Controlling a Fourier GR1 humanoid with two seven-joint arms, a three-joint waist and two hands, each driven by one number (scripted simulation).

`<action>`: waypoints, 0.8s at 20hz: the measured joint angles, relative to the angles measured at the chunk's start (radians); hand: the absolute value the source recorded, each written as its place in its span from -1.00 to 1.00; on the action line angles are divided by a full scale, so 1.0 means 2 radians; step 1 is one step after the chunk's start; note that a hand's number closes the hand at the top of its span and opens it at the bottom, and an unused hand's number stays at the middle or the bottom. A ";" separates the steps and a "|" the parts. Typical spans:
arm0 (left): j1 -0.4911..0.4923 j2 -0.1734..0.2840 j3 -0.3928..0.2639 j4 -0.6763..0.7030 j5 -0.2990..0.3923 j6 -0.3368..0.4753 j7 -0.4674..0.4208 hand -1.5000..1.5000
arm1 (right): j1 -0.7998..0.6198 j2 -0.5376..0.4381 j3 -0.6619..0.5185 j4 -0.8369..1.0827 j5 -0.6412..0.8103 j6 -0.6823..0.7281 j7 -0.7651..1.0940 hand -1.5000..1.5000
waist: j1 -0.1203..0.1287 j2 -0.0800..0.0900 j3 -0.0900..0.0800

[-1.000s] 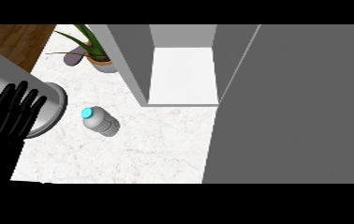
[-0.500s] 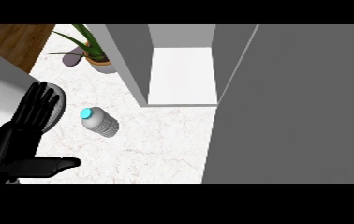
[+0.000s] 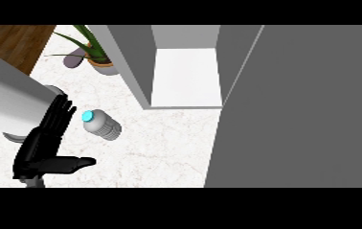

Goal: Pick up the bottled water, place it into the cabinet and close the cabinet

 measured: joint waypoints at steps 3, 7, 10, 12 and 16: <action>-0.007 0.006 0.007 0.047 -0.003 -0.010 -0.027 -1.00 | -0.013 -0.003 -0.005 0.000 0.001 -0.007 0.009 -1.00 | 0.001 0.000 0.000; -0.043 0.021 0.016 0.142 -0.013 -0.023 -0.078 -1.00 | -0.015 -0.010 0.000 0.001 0.003 -0.013 0.008 -1.00 | -0.001 0.001 0.000; -0.069 0.026 0.021 0.208 -0.024 -0.023 -0.119 -1.00 | -0.018 -0.018 -0.009 0.000 0.003 -0.015 0.010 -1.00 | -0.002 0.001 0.000; -0.083 0.027 0.023 0.252 -0.032 -0.023 -0.151 -1.00 | -0.020 -0.021 -0.017 0.000 0.001 -0.016 0.008 -1.00 | -0.002 0.001 0.000; -0.107 0.025 0.025 0.326 -0.045 -0.020 -0.208 -1.00 | -0.012 -0.026 -0.007 -0.001 0.001 -0.021 0.002 -1.00 | -0.002 0.001 0.000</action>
